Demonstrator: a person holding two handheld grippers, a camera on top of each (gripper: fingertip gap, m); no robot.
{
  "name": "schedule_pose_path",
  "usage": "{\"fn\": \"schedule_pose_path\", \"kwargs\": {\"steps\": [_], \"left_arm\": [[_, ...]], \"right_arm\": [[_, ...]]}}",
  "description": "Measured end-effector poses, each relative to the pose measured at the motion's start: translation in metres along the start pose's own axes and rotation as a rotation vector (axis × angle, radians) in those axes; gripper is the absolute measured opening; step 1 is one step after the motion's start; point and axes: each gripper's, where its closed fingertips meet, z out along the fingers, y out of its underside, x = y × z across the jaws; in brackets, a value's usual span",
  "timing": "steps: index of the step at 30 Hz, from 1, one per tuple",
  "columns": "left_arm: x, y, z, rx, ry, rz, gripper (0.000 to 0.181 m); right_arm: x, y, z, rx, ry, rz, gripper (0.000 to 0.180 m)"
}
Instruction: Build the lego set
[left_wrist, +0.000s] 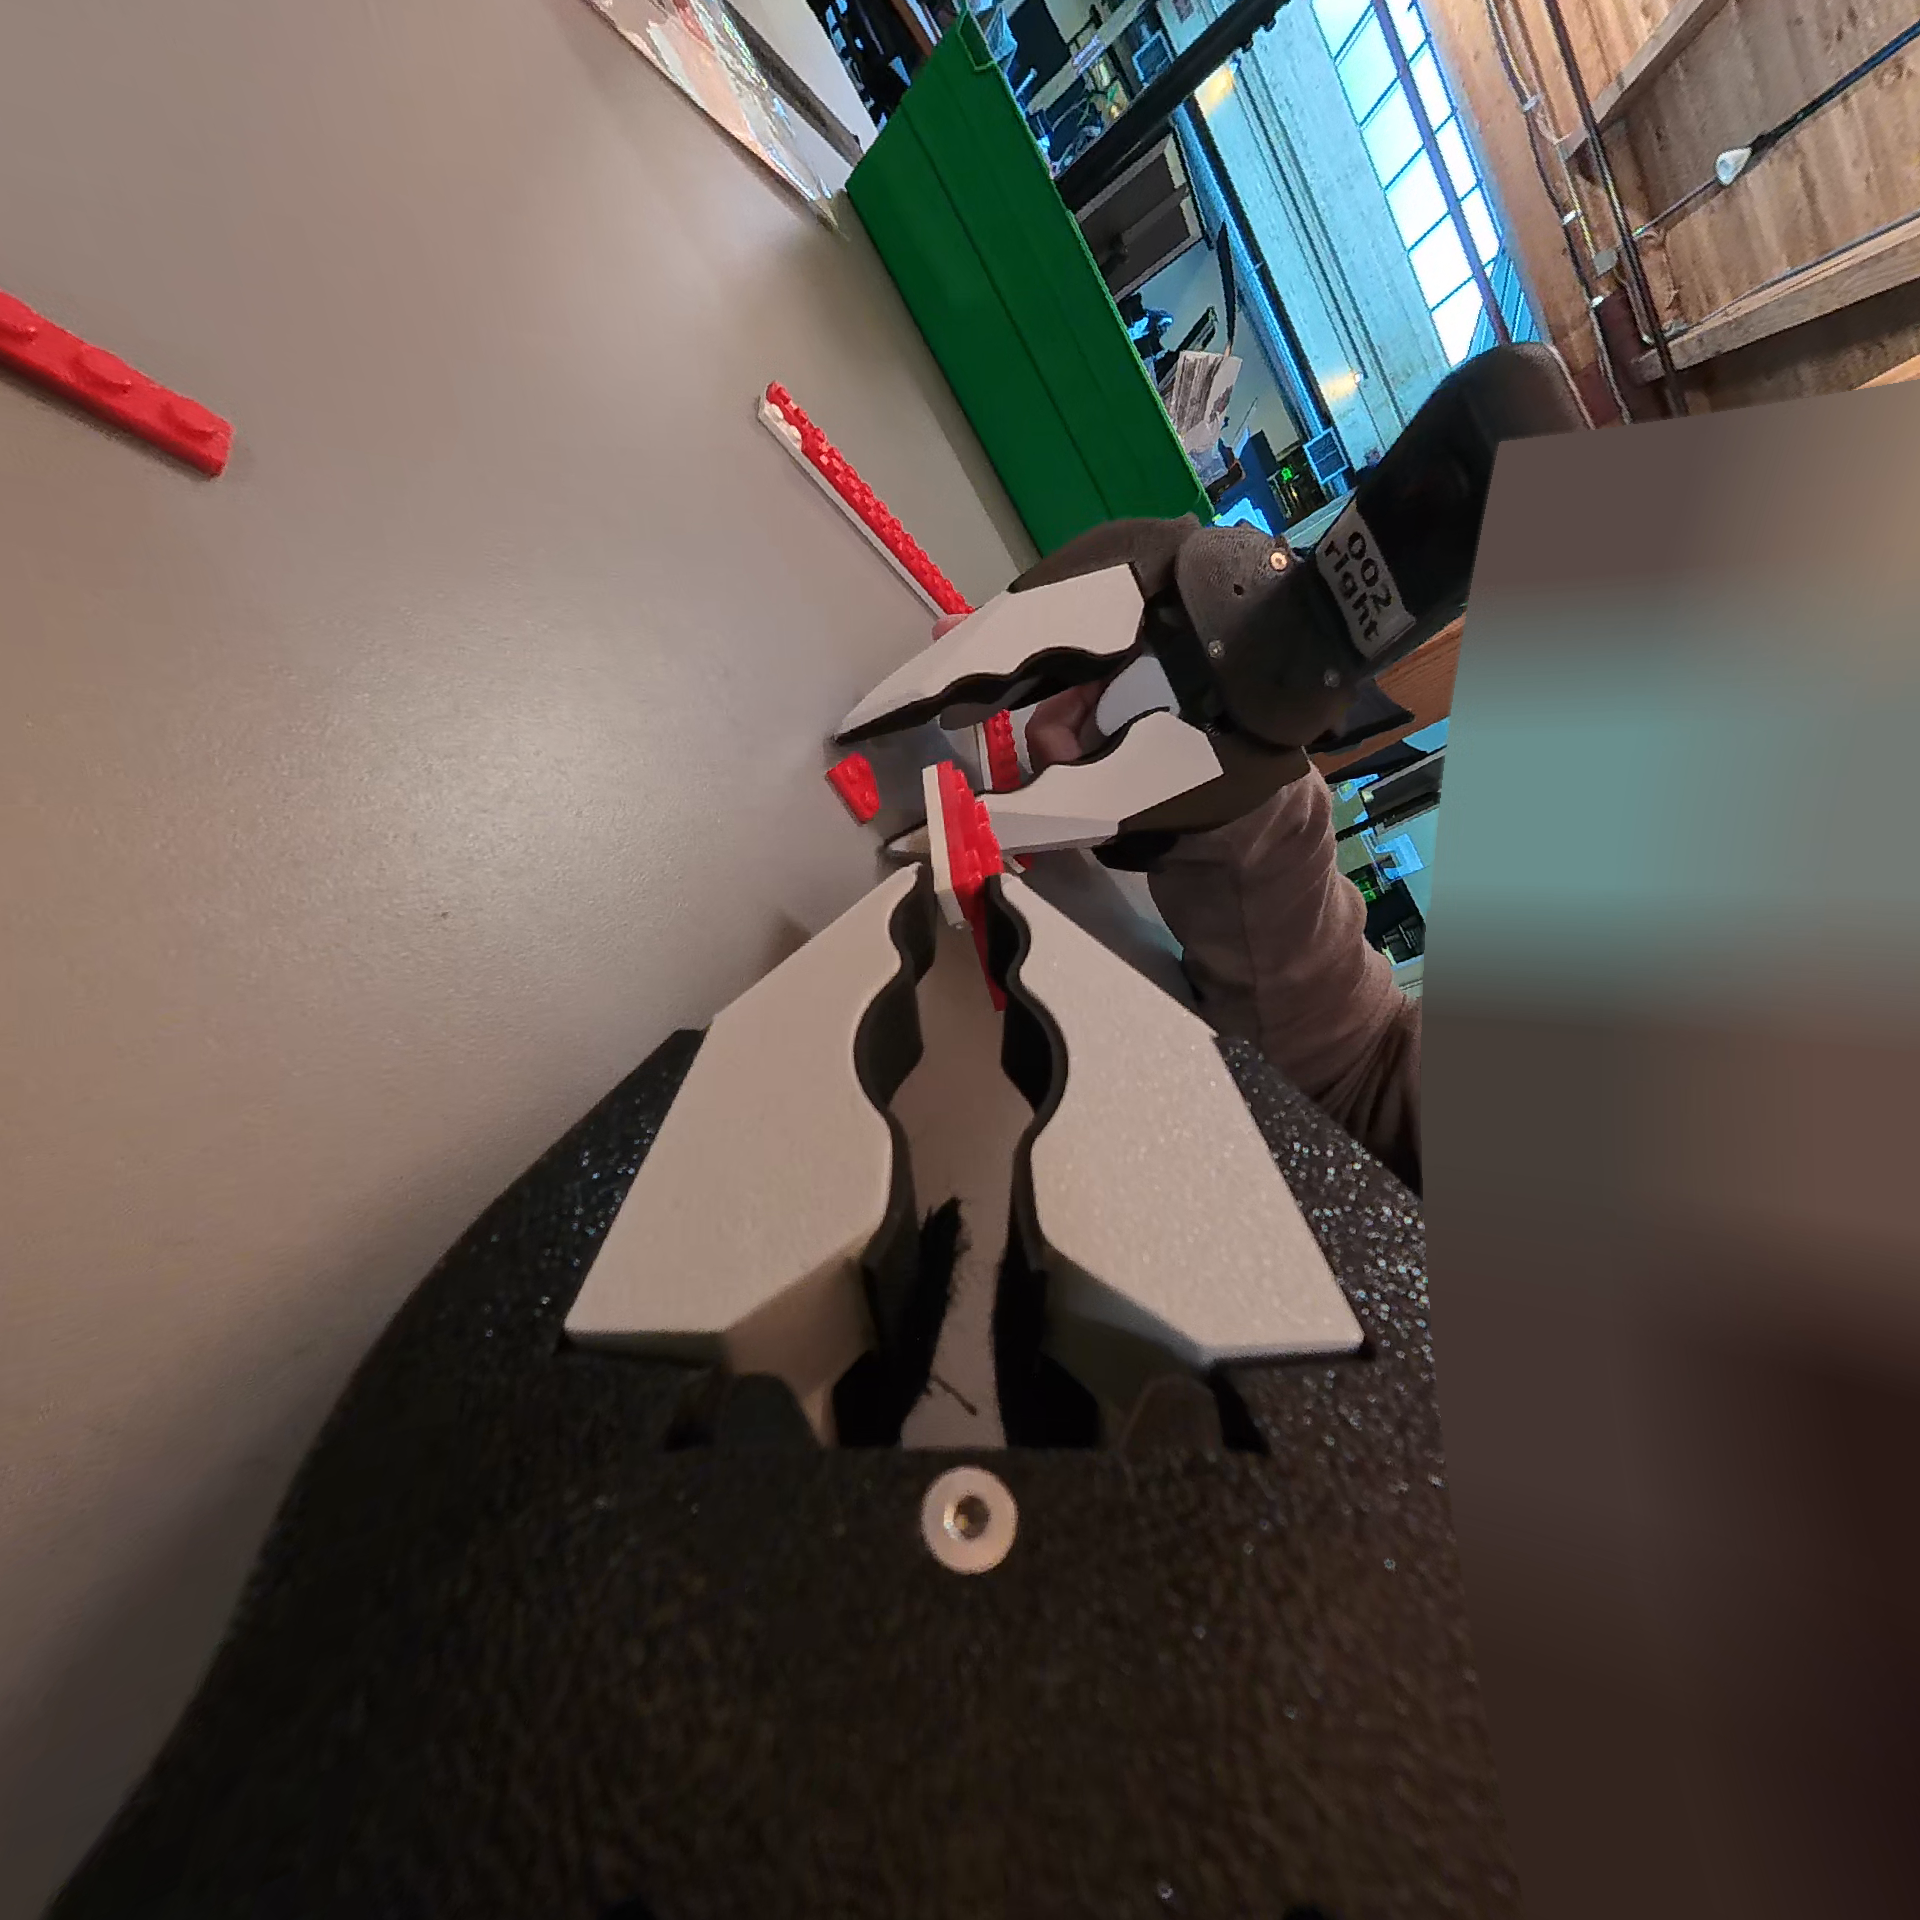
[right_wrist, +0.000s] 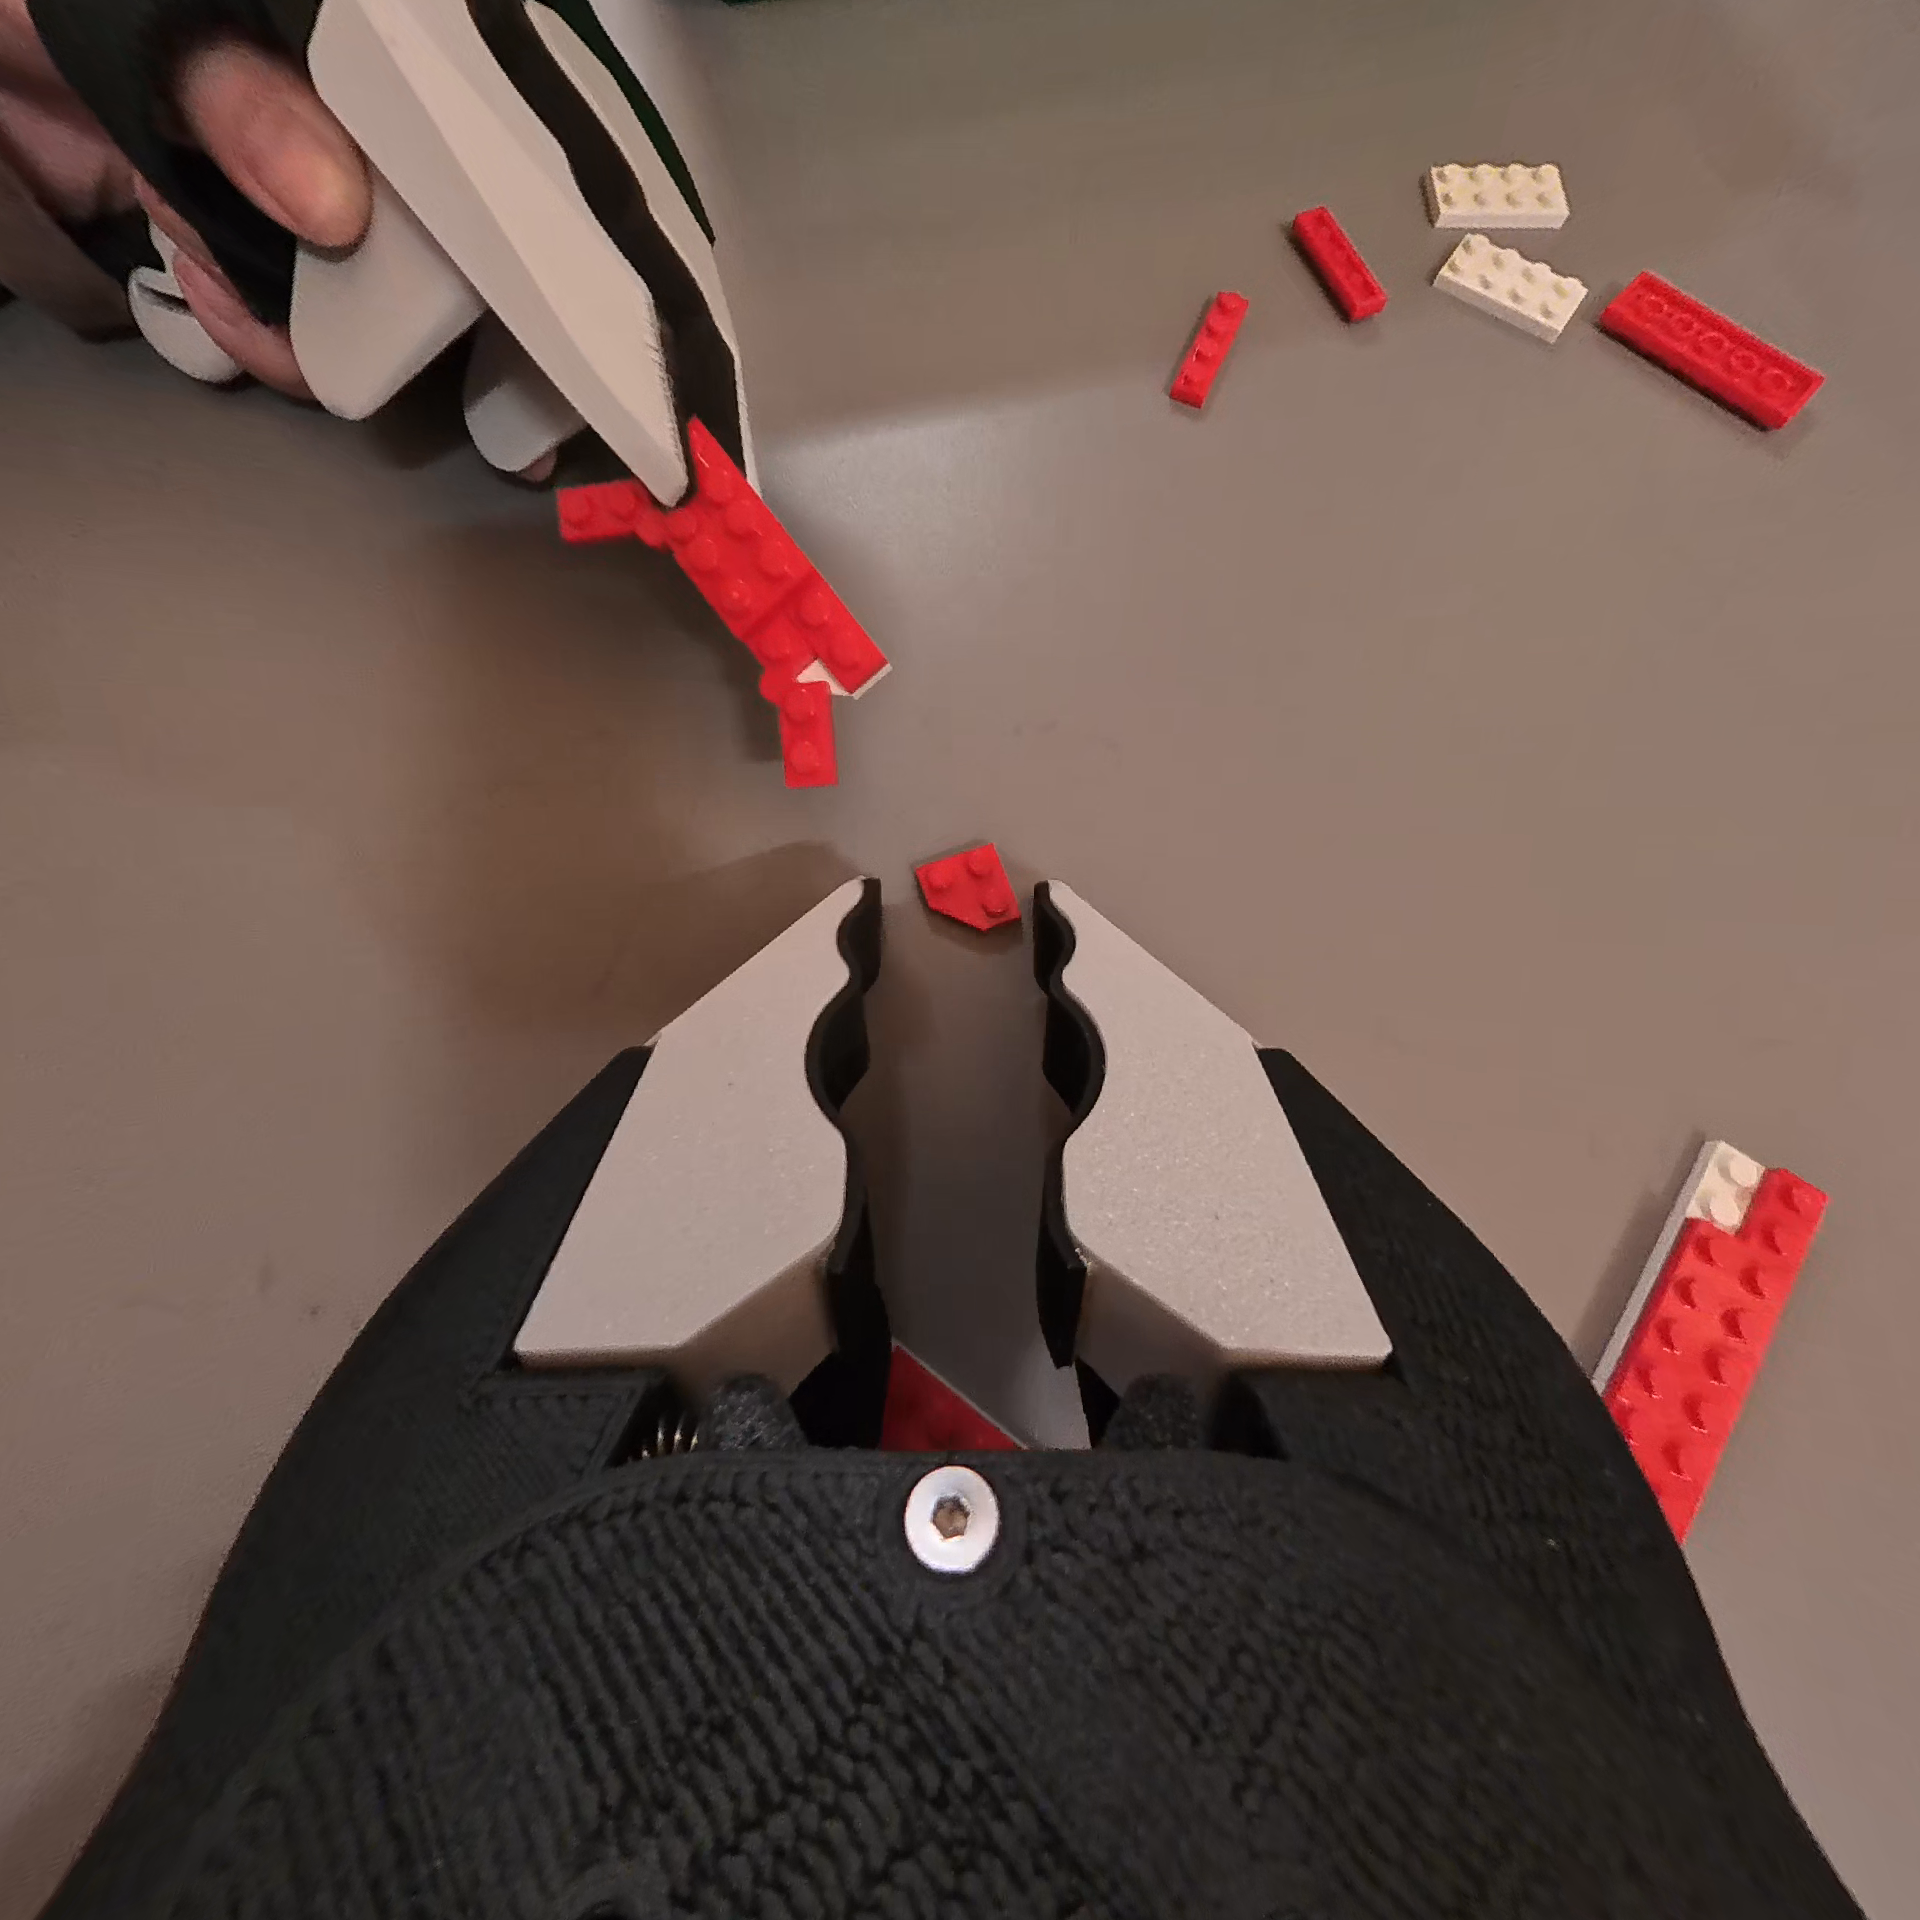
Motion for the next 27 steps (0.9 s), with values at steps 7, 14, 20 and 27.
{"fn": "schedule_pose_path", "kwargs": {"steps": [7, 14, 20, 27], "left_arm": [[-0.001, -0.002, -0.002, 0.021, 0.01, -0.032, 0.007], [0.003, -0.004, -0.005, 0.032, 0.05, -0.071, 0.007], [0.015, -0.01, -0.011, 0.07, 0.169, -0.133, 0.007], [0.019, -0.012, -0.014, 0.083, 0.213, -0.157, 0.007]], "right_arm": [[-0.001, -0.002, 0.002, 0.001, 0.0, -0.022, 0.015], [0.005, -0.009, -0.007, 0.018, 0.054, -0.114, 0.014], [-0.005, -0.056, -0.041, 0.207, -0.022, -0.197, 0.014], [-0.029, -0.08, -0.036, 0.131, -0.143, -0.377, 0.014]]}}
